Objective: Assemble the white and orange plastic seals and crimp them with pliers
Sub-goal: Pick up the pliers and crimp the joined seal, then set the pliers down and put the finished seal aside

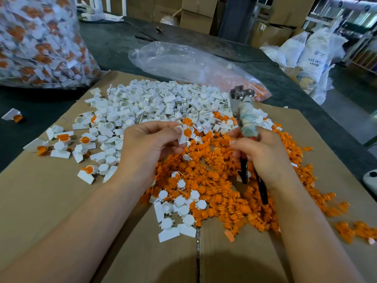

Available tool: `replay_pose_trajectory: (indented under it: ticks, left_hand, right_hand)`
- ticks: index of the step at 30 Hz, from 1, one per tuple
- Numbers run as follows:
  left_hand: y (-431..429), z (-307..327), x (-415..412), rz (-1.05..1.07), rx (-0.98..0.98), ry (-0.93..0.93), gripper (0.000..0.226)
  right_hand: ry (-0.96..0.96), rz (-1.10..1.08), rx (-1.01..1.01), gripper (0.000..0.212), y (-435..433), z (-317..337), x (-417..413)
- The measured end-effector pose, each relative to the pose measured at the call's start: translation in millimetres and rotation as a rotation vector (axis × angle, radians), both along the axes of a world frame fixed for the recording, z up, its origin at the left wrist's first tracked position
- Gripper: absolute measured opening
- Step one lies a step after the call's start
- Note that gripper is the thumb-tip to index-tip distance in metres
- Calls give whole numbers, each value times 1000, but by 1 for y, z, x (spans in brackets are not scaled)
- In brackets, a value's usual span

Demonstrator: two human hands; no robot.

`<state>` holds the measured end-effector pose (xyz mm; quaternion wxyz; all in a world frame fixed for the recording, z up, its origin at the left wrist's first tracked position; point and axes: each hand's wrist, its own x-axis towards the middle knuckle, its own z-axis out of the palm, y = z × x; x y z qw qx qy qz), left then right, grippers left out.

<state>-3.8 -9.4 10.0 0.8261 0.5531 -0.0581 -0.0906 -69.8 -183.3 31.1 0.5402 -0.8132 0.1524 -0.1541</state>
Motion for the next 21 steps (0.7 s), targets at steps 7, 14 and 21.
replay_pose_trajectory:
  ticks: [7,14,21]
  left_hand:
    - [1,1,-2,-22,27,8,32]
    - [2,1,-2,-24,33,21,15]
    - [3,2,-3,-22,40,27,13]
  right_hand:
    - [12,-118,-130,9,-13,0,3]
    - [40,-92,-172,14,-10,-3,6]
    - [47,-88,-199,17,-6,-4,6]
